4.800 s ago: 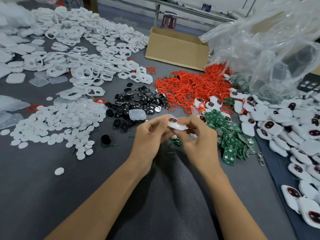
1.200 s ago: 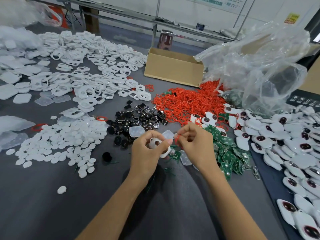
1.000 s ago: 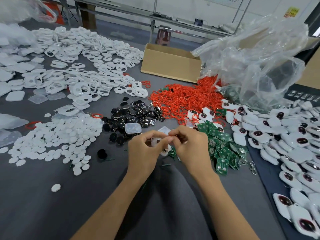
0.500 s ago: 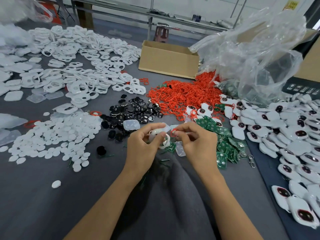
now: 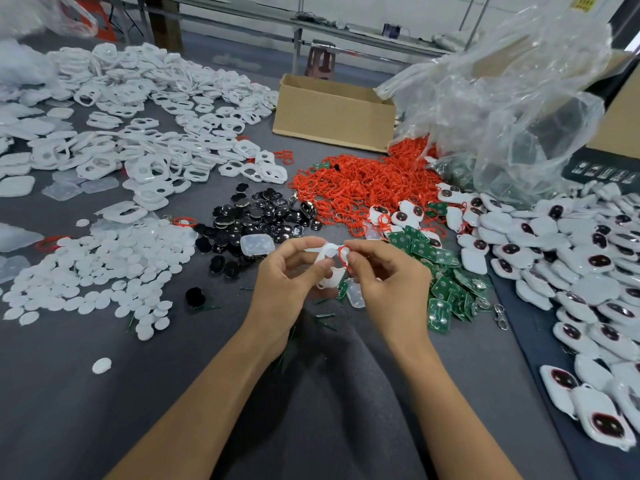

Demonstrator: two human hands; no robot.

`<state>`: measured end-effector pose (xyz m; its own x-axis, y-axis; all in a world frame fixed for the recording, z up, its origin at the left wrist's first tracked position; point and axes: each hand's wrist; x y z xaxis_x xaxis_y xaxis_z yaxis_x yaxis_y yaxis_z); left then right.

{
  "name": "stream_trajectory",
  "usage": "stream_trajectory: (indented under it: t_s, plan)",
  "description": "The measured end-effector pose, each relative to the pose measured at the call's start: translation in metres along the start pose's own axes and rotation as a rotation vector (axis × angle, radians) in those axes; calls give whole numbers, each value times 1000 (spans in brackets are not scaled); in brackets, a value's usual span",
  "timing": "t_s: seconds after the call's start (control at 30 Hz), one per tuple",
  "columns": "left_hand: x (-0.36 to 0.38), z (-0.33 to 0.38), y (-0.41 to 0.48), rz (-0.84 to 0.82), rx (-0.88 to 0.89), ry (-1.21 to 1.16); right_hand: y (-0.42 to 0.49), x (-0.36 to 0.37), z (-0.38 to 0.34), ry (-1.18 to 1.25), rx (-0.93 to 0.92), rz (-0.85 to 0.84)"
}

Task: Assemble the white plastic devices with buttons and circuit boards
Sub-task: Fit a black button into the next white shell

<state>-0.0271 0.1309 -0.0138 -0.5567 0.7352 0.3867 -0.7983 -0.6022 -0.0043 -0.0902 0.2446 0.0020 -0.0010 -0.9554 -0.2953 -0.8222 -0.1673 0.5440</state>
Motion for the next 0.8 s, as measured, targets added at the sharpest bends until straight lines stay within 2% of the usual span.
stream_trajectory:
  t_s: [0.1, 0.2, 0.37, 0.53, 0.6, 0.73, 0.8]
  plan:
    - [1, -1, -2, -84, 11, 76, -1, 1, 1, -50, -97, 16]
    - [0, 0, -2, -93, 43, 107, -1, 0, 3, -59, -114, 20]
    - [1, 0, -1, -15, 7, 108, -1, 2, 1, 46, 13, 10]
    - [3, -3, -1, 29, 104, 163, -2, 2, 1, 10, 40, -9]
    - [2, -4, -1, 29, 115, 190, -1, 1, 1, -23, 0, -10]
    - [1, -4, -1, 21, 103, 222, 0, -1, 1, -95, -198, -37]
    - [0, -5, -1, 25, 123, 267, 0, -2, 1, -108, -218, -48]
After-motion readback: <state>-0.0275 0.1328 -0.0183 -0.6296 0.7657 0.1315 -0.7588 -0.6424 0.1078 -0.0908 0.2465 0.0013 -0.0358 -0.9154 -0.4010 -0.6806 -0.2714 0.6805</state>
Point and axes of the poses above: each hand's wrist, its own y-axis towards the middle knuckle, its own x-axis out of the palm, z = x × y, and after that the axes turned 7 degrees about z, right-handed
